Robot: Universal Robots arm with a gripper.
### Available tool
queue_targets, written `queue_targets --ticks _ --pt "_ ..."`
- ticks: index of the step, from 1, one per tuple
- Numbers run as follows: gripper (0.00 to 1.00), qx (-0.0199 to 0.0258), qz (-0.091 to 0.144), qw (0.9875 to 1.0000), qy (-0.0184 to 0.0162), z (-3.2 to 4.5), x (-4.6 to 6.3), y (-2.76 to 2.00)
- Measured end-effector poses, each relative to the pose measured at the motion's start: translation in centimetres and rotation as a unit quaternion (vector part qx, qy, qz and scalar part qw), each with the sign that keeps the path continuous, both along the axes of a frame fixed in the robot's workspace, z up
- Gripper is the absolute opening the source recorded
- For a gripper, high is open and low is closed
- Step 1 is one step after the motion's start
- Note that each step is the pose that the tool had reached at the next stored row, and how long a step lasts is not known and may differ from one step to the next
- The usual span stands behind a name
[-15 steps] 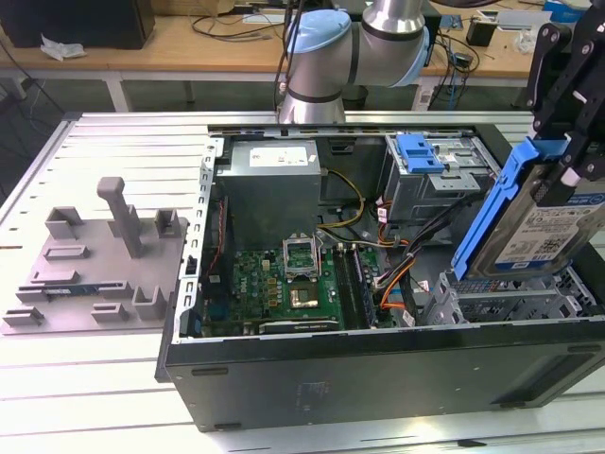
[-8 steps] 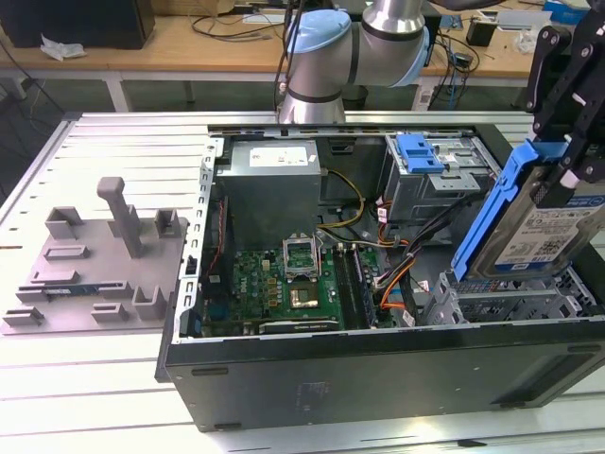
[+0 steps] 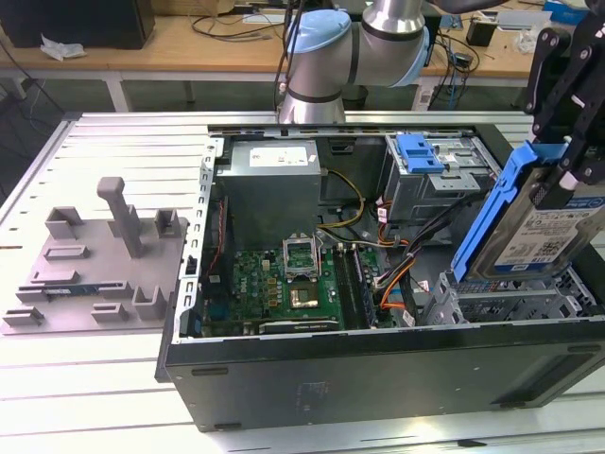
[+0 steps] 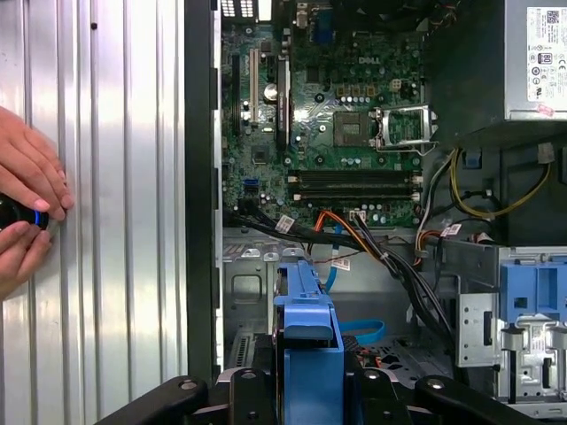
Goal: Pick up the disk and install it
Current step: 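Insert the disk into the insertion slot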
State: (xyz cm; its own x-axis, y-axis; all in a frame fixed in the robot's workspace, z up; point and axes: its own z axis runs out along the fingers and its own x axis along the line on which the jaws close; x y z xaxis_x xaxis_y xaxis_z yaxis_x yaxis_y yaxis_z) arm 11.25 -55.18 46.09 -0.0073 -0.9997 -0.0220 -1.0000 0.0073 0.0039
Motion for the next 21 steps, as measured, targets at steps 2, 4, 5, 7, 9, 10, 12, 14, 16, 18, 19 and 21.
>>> queue_targets --ticks 2,4,5,7,9,10,12,14,16,18,19,21 --pt "0.36 0.0000 0.000 1.0000 0.0000 -0.05 0.00 0.00" --pt "0.36 0.0000 0.000 1.0000 0.0000 -0.11 0.00 0.00" --pt "0.36 0.0000 0.000 1.0000 0.0000 -0.14 0.00 0.00" --pt "0.36 0.0000 0.000 1.0000 0.0000 -0.20 0.00 0.00" --pt "0.36 0.0000 0.000 1.0000 0.0000 -0.26 0.00 0.00" --pt "0.36 0.0000 0.000 1.0000 0.0000 -0.28 0.00 0.00" --pt "0.36 0.0000 0.000 1.0000 0.0000 -0.33 0.00 0.00" --pt "0.36 0.0000 0.000 1.0000 0.0000 -0.38 0.00 0.00" --pt "0.36 0.0001 0.000 1.0000 0.0000 -0.46 0.00 0.00" --pt "0.36 0.0000 0.000 1.0000 0.0000 -0.53 0.00 0.00" --pt "0.36 0.0001 0.000 1.0000 0.0000 -0.57 0.00 0.00" --pt "0.36 0.0000 0.000 1.0000 0.0000 -0.65 0.01 0.00"
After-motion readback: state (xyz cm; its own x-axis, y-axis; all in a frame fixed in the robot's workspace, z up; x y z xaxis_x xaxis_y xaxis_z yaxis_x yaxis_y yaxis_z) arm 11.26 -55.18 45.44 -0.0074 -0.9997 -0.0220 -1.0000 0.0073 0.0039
